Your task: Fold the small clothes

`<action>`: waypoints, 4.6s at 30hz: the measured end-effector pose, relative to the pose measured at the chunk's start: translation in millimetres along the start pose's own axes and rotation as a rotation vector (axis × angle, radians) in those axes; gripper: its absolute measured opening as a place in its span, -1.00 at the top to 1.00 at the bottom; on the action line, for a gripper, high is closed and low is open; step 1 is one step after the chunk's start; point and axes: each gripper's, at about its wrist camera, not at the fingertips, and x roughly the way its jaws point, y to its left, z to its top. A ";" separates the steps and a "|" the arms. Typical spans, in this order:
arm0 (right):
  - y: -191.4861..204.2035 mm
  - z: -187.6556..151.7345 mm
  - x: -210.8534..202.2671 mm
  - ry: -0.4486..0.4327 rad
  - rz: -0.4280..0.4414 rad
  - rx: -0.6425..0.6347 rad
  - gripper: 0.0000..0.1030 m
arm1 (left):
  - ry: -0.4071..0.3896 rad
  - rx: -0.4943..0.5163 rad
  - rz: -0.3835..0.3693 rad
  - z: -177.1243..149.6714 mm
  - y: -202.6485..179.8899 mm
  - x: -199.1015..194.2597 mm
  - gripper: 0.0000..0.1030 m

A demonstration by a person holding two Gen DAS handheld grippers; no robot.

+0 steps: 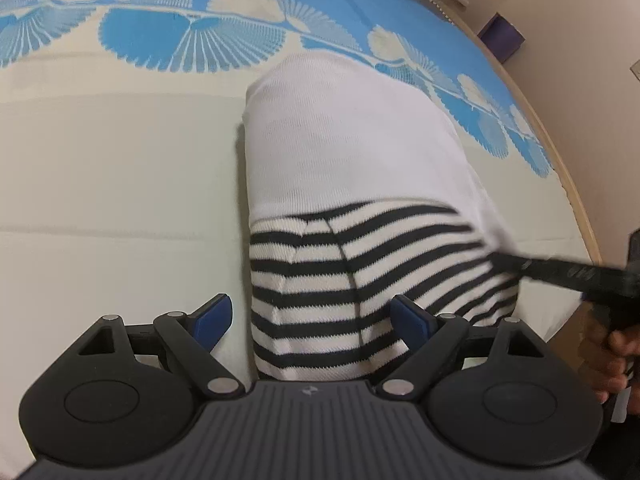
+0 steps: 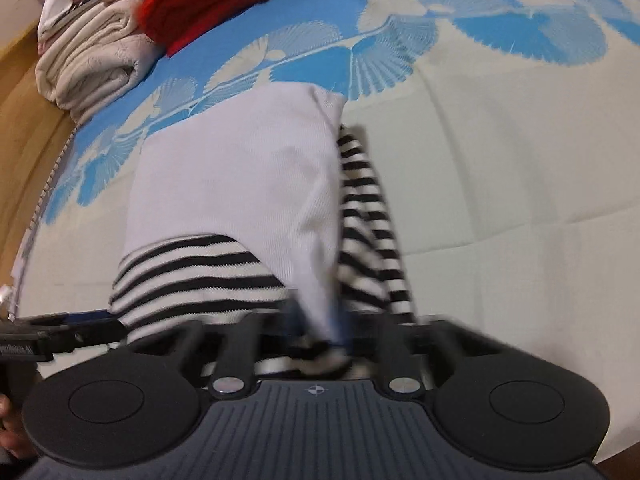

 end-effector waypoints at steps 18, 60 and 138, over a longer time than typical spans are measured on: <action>-6.3 30.1 -15.2 -0.192 -0.056 0.096 -0.06 | -0.056 0.024 0.058 8.6 -4.8 -6.8 -0.80; -25.8 40.0 41.4 -0.044 -0.056 0.193 0.32 | 0.031 -0.444 -0.186 100.2 58.5 82.6 -0.85; 56.8 72.6 44.0 -0.150 -0.292 0.074 0.67 | -0.303 0.127 0.374 90.0 37.0 -62.3 -0.74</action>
